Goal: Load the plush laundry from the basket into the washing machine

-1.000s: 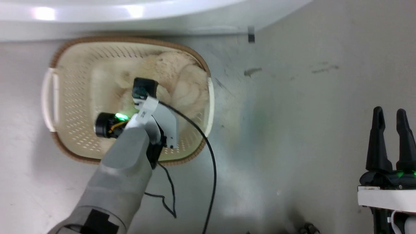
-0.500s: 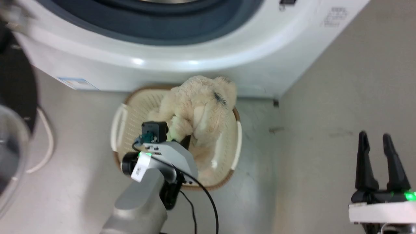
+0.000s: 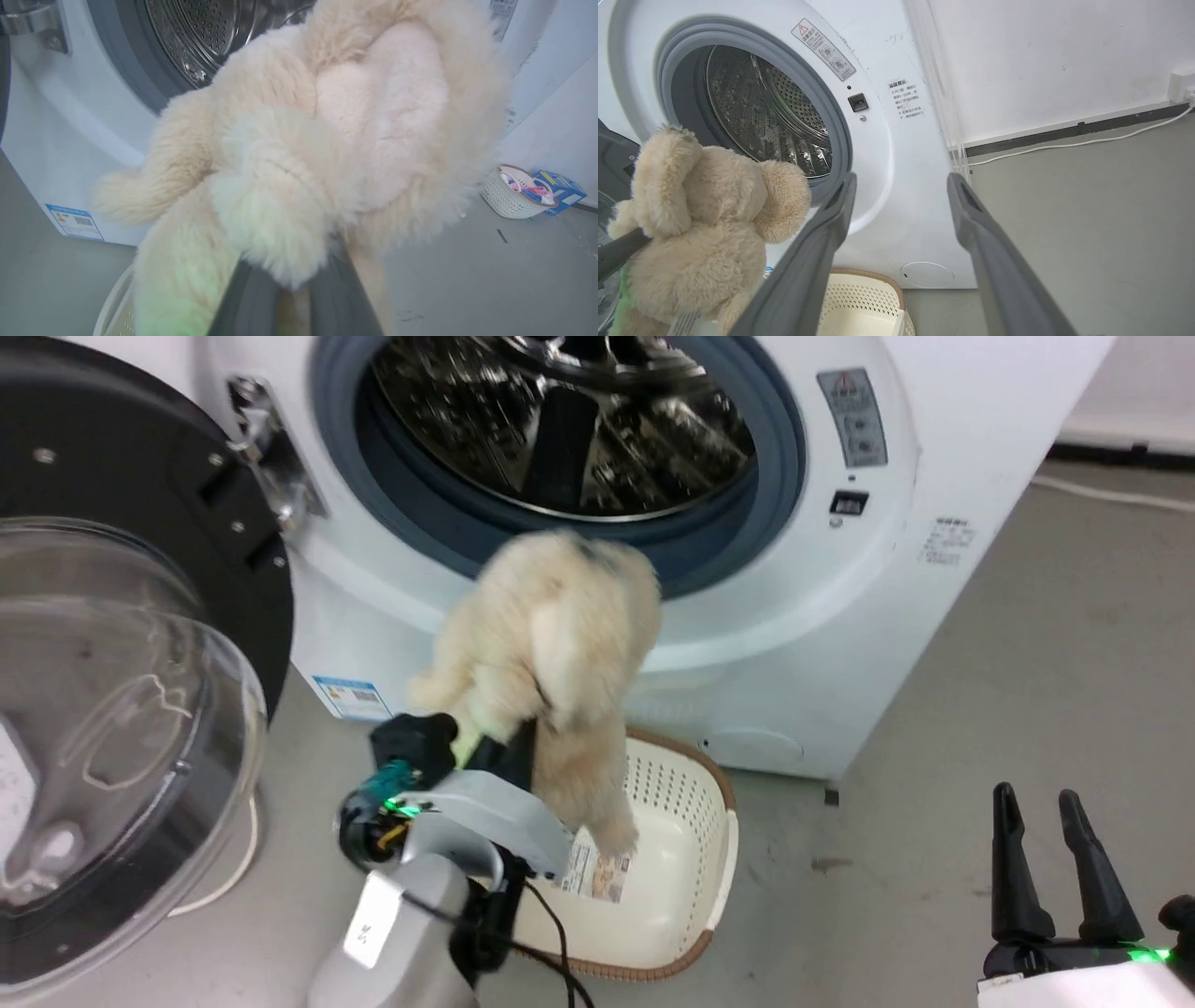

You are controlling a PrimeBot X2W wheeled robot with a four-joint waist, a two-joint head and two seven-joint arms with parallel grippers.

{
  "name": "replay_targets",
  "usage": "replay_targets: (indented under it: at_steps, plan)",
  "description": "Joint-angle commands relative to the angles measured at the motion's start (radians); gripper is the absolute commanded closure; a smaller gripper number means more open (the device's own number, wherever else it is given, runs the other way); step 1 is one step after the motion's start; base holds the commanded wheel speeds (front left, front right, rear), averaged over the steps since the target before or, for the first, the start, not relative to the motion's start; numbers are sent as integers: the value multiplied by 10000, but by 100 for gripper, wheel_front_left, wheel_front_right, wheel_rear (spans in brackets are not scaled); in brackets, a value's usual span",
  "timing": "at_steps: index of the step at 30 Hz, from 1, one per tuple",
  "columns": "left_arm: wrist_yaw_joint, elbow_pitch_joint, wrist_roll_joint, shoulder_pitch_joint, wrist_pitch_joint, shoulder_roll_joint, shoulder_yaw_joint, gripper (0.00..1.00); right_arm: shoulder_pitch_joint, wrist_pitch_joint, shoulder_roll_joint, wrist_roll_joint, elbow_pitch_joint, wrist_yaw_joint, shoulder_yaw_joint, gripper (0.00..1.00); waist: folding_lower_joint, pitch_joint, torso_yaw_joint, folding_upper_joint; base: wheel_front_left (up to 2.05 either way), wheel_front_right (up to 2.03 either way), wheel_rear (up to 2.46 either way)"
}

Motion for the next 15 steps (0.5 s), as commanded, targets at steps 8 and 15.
replay_targets:
  at_steps: [8, 15]
  plan:
    - [86, -1652, 1579, 382, -93, 323, 679, 100, 225, -42, -20, 62, 5, 8, 22, 0, 5, -61, -101, 0, 0, 0, 0]
    - [-92, -1321, 1972, -450, -94, 441, 1069, 100, 85, -42, -20, 59, -44, 8, -40, 0, 5, 380, -346, 0, 0, 0, 0]
